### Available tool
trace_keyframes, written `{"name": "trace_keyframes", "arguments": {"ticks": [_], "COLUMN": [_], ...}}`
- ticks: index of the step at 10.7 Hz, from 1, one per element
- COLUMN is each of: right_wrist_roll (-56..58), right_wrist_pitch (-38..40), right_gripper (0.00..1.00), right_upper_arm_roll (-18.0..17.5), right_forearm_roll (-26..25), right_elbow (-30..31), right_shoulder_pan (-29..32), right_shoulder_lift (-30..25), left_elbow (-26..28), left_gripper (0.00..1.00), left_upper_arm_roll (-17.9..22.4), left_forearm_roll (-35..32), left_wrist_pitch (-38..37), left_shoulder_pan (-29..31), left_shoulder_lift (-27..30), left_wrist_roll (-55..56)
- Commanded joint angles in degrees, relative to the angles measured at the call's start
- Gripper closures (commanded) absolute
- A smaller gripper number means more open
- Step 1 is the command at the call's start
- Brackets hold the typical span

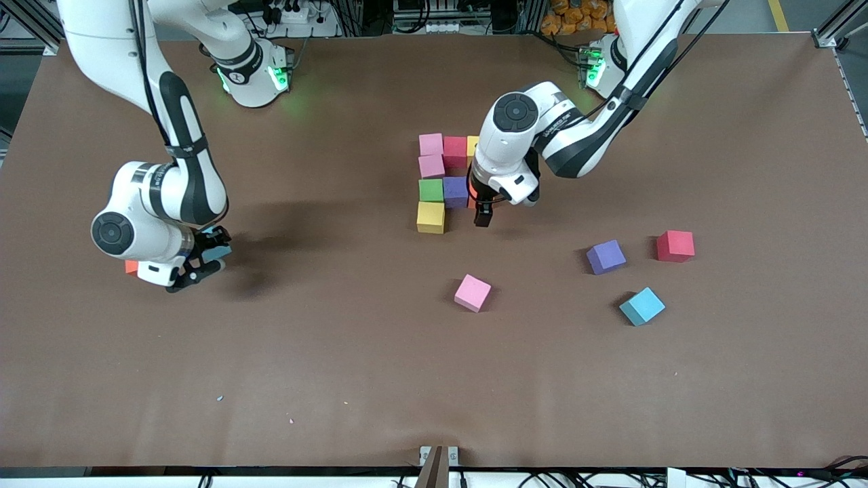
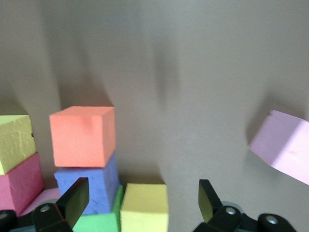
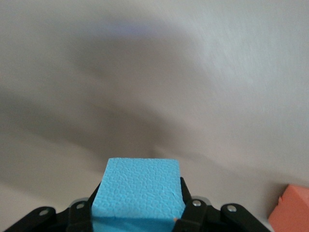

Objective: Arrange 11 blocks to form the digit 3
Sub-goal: 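Lift the cyan cube with the right gripper while the left gripper reaches pink, then carry the cyan cube toward the figure while the left gripper grasps pink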

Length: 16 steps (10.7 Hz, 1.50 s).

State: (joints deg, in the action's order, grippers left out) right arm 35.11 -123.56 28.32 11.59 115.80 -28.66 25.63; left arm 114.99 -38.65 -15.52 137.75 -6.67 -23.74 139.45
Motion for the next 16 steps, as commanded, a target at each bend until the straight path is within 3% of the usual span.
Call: {"name": "trace_keyframes", "arguments": {"ticks": [1,3,7,10,12,13,16], "right_wrist_roll": [-7.02,-16.08,-27.18,-39.82,-49.65,-52.66,-60.93], "right_wrist_pitch": [2.96,2.97,0.96,-5.36,-8.10,-8.28,-9.42], "right_gripper": [1.00,1.00,1.00,1.00,1.00,1.00,1.00], "right_upper_arm_roll": [-0.98,-6.06,-12.40,-17.84,-22.41,-23.04,-23.05], "right_forearm_roll": [2.80,5.88,14.04,14.33,13.64,13.54,13.37], "right_elbow": [-3.12,-4.18,-5.24,-5.94,-7.95,-9.79,-14.98], "right_shoulder_pan": [-3.84,-4.30,-5.87,-7.99,-8.25,-9.21,-12.73], "right_shoulder_lift": [-0.67,-0.67,-0.23,0.81,2.13,3.53,7.58], "left_elbow": [-4.67,-9.92,-28.65,-37.70,-40.36,-40.54,-40.72], "left_gripper": [0.00,0.00,0.00,0.00,0.00,0.00,0.00], "left_upper_arm_roll": [0.32,1.82,4.27,9.10,16.11,17.54,17.47], "left_forearm_roll": [-0.65,-0.56,-2.23,-2.15,-1.71,-1.62,-1.62], "left_wrist_pitch": [-3.27,-4.94,-15.57,-16.11,-16.29,-16.29,-16.12], "left_shoulder_pan": [0.77,1.65,0.87,-2.80,-10.00,-11.69,-11.79], "left_shoulder_lift": [-1.57,-4.45,-15.88,-21.94,-23.28,-23.98,-25.13], "left_wrist_roll": [-5.47,-13.63,-24.98,-32.73,-36.86,-37.31,-38.81]}}
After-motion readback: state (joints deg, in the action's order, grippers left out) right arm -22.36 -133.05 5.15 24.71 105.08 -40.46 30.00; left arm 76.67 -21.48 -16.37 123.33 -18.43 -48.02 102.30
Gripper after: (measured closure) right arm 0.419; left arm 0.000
